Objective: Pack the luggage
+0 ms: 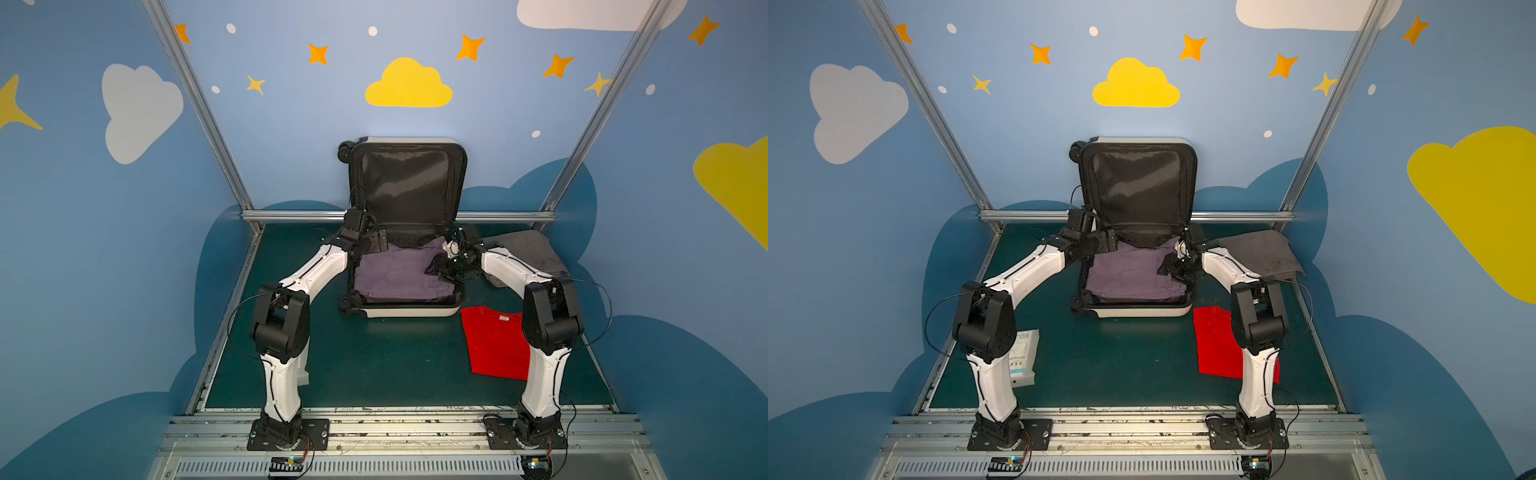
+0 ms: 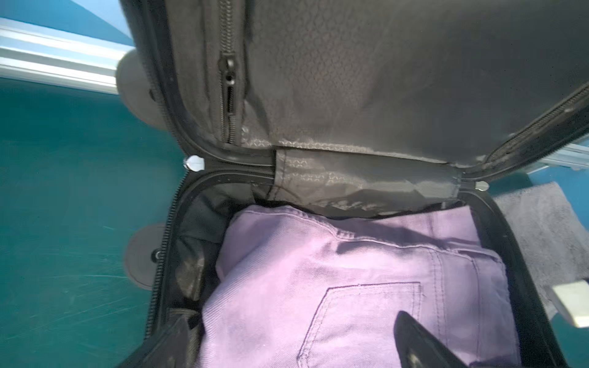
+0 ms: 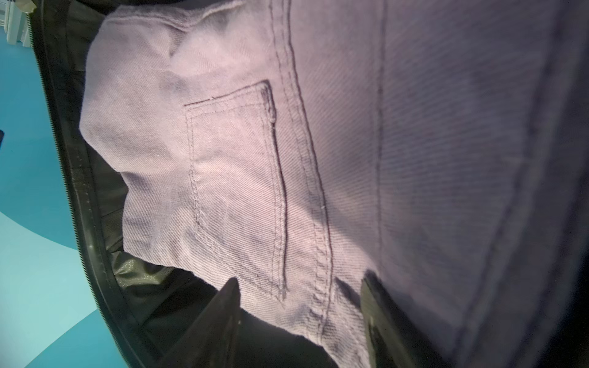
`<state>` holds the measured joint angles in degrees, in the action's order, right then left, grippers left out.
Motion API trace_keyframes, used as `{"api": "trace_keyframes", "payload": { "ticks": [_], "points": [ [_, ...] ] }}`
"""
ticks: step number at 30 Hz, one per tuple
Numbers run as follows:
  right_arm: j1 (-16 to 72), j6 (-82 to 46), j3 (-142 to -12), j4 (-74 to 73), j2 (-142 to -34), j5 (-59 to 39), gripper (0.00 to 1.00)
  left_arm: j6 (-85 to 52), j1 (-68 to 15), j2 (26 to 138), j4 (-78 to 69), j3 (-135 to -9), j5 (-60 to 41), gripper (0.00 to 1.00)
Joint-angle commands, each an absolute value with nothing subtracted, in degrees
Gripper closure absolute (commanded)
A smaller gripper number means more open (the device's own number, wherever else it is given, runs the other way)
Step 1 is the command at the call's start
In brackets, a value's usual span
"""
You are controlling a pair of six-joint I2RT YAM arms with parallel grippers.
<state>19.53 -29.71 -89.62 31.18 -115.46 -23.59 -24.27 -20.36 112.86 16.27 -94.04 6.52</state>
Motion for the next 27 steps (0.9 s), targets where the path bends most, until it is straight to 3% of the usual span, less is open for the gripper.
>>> {"api": "trace_keyframes", "payload": {
  "ticks": [1,27],
  "points": [
    [19.4,-29.7,-88.1,33.0,-114.8,-22.4,0.39,-24.1,-20.3,113.7,18.4,-95.1,8.0,0.01],
    [19.5,-30.0,-87.7,32.9,-114.8,-22.2,0.40,-24.6,-20.9,124.5,26.3,-103.7,10.3,0.01]
  ]
}}
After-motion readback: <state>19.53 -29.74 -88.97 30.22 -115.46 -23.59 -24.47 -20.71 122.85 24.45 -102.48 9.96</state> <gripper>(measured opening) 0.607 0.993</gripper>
